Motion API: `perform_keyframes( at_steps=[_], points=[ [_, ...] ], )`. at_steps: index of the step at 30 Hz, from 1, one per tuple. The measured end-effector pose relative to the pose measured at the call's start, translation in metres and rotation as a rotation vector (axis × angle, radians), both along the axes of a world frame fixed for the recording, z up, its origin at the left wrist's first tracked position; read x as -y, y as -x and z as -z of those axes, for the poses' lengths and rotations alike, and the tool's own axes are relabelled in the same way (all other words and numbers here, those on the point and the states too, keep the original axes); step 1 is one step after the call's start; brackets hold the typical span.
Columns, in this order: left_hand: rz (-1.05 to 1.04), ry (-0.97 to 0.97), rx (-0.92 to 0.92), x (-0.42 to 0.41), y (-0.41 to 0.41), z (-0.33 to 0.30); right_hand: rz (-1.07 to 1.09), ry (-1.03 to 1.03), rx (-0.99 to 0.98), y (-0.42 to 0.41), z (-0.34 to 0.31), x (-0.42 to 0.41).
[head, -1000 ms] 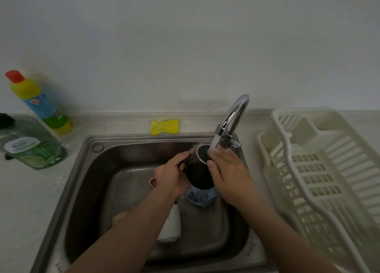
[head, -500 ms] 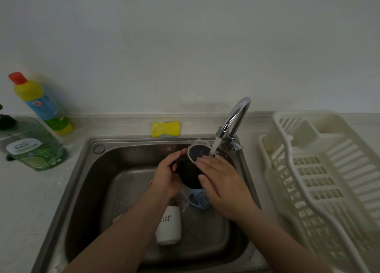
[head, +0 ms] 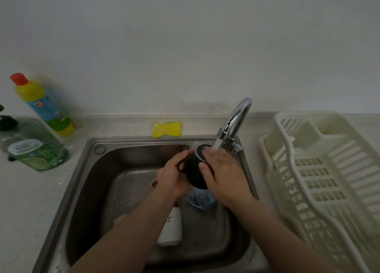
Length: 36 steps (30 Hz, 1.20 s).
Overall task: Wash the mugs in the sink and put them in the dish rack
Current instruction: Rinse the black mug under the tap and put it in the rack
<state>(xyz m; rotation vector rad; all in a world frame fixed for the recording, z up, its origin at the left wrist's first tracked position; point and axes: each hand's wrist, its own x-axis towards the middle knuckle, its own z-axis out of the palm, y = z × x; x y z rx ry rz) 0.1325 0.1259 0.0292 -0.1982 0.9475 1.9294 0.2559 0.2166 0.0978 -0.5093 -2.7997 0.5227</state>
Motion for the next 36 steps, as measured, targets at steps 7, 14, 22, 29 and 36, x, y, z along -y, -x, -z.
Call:
perform_keyframes(
  at_steps=[7, 14, 22, 29, 36],
  points=[
    [0.015, -0.023, -0.018, 0.004, -0.002, 0.003, -0.022, 0.006, -0.013, -0.009, -0.003, -0.015],
    [-0.005, -0.042, -0.043, 0.01, 0.003, 0.0, -0.133, -0.025, -0.084, -0.024, -0.003, -0.007],
    [0.011, -0.022, 0.005, 0.009, -0.01, 0.002, 0.001, 0.075, -0.028, -0.023, 0.019, -0.004],
    [0.062, 0.126, 0.044, 0.005, -0.016, -0.014, 0.182, 0.511, -0.109, 0.014, 0.018, -0.022],
    [0.113, 0.152, 0.023, 0.013, -0.02, -0.02, 0.189, 0.544, -0.124, 0.006, 0.027, -0.018]
  ],
)
